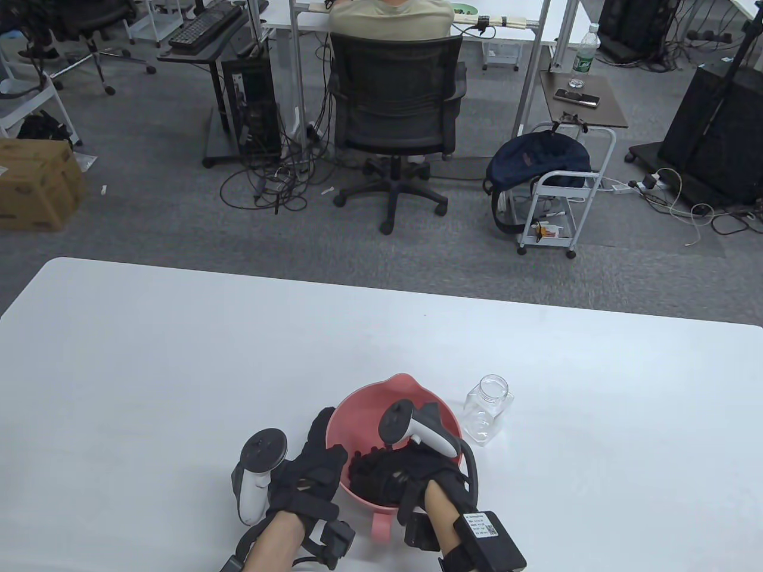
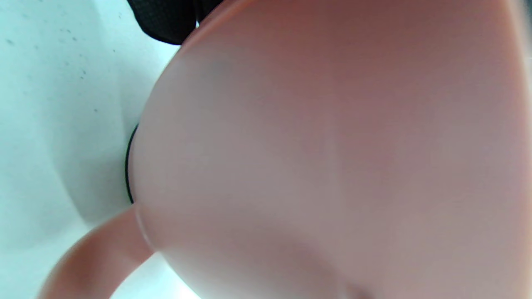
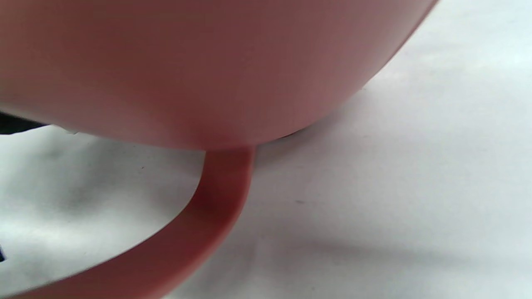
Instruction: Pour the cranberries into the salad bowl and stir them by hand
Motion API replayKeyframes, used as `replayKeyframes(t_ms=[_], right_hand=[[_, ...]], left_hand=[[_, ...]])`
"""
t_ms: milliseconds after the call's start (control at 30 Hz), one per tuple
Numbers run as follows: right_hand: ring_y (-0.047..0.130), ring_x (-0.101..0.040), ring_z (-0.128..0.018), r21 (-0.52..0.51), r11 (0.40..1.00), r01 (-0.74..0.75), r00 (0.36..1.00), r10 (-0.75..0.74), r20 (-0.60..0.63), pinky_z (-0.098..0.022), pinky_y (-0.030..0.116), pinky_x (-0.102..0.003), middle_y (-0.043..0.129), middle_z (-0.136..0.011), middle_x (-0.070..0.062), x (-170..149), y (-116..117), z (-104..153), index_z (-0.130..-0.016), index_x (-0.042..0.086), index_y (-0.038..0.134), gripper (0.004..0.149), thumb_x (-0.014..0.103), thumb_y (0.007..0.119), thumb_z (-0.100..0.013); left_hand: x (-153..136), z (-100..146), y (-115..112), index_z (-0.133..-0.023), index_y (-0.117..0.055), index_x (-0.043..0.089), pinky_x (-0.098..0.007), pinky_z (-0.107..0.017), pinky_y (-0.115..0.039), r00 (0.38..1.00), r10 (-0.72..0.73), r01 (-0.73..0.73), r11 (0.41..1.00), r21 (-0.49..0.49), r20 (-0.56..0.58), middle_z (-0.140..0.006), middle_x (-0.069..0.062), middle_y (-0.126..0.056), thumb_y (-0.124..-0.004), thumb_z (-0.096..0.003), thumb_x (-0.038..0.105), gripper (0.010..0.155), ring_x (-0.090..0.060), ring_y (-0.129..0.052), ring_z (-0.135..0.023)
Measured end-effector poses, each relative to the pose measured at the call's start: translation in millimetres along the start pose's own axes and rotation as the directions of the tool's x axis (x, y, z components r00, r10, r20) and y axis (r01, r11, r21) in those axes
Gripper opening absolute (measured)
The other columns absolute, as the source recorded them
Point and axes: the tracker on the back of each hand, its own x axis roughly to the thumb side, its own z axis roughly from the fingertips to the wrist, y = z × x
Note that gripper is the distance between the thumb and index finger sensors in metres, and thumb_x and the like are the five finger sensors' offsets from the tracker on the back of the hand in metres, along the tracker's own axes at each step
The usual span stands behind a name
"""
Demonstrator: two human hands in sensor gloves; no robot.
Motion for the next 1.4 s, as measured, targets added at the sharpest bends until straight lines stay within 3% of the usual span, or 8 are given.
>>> replayKeyframes(t_ms=[367, 700, 1167, 1267, 1300, 1400], right_hand=[[0.073, 0.021, -0.11, 0.007, 1.0, -0.01, 1.0, 0.01, -0.005, -0.079, 0.077, -0.036, 0.073, -0.112, 0.049, 0.3, 0.3, -0.1, -0.095, 0.073, 0.061, 0.062, 0.081, 0.073, -0.035], [0.054, 0.012, -0.116, 0.031, 0.999, -0.043, 0.998, 0.044, -0.047, -0.082, 0.072, -0.038, 0.058, -0.117, 0.048, 0.7, 1.4, -0.5, -0.097, 0.074, 0.056, 0.063, 0.081, 0.072, -0.036], [0.048, -0.012, -0.117, 0.023, 0.999, -0.036, 0.997, 0.037, -0.061, -0.081, 0.069, -0.04, 0.034, -0.124, 0.025, 0.7, 1.1, -0.7, -0.101, 0.071, 0.053, 0.063, 0.08, 0.07, -0.04], [0.051, -0.014, -0.116, 0.016, 1.0, -0.021, 0.998, 0.022, -0.063, -0.08, 0.07, -0.041, 0.034, -0.125, 0.02, 0.5, 0.8, -1.0, -0.105, 0.062, 0.052, 0.069, 0.081, 0.069, -0.041], [0.052, -0.014, -0.115, 0.014, 1.0, -0.017, 0.998, 0.018, -0.068, -0.079, 0.07, -0.041, 0.036, -0.125, 0.009, 0.2, 0.8, -1.3, -0.106, 0.058, 0.05, 0.071, 0.081, 0.069, -0.042], [0.053, -0.016, -0.113, 0.012, 1.0, 0.0, 0.997, 0.001, -0.078, -0.078, 0.071, -0.04, 0.036, -0.125, 0.006, -0.1, 0.4, -1.4, -0.109, 0.046, 0.047, 0.078, 0.08, 0.068, -0.043]], left_hand=[[-0.3, -0.2, 0.0, -0.114, -0.017, 0.037, -0.056, -0.079, -0.055, 1.0, 0.001, -0.001, 1.0, 0.0, -0.001, -0.126, -0.008, -0.034, -0.061, -0.0603, 0.034, 0.07, -0.042, -0.045, -0.112], [-0.6, -0.4, 0.1, -0.114, -0.017, 0.037, -0.056, -0.079, -0.055, 1.0, 0.002, -0.002, 1.0, 0.0, -0.001, -0.126, -0.007, -0.034, -0.062, -0.0603, 0.034, 0.07, -0.042, -0.045, -0.112], [-0.9, -0.3, 0.1, -0.114, -0.017, 0.037, -0.056, -0.079, -0.056, 1.0, 0.001, -0.001, 1.0, 0.0, -0.001, -0.126, -0.007, -0.034, -0.062, -0.0601, 0.034, 0.07, -0.042, -0.046, -0.112], [-1.0, -0.2, 0.0, -0.114, -0.017, 0.037, -0.056, -0.079, -0.055, 1.0, 0.003, -0.003, 1.0, -0.001, -0.002, -0.126, -0.007, -0.034, -0.062, -0.0602, 0.035, 0.07, -0.042, -0.045, -0.112], [-1.0, -0.2, 0.0, -0.114, -0.017, 0.037, -0.056, -0.079, -0.056, 1.0, 0.002, -0.002, 1.0, -0.001, -0.002, -0.126, -0.007, -0.034, -0.062, -0.0602, 0.034, 0.07, -0.042, -0.046, -0.112], [-1.1, -0.3, 0.0, -0.114, -0.017, 0.037, -0.056, -0.079, -0.055, 1.0, 0.004, -0.004, 1.0, -0.001, -0.002, -0.126, -0.007, -0.034, -0.062, -0.0602, 0.035, 0.07, -0.042, -0.046, -0.112]])
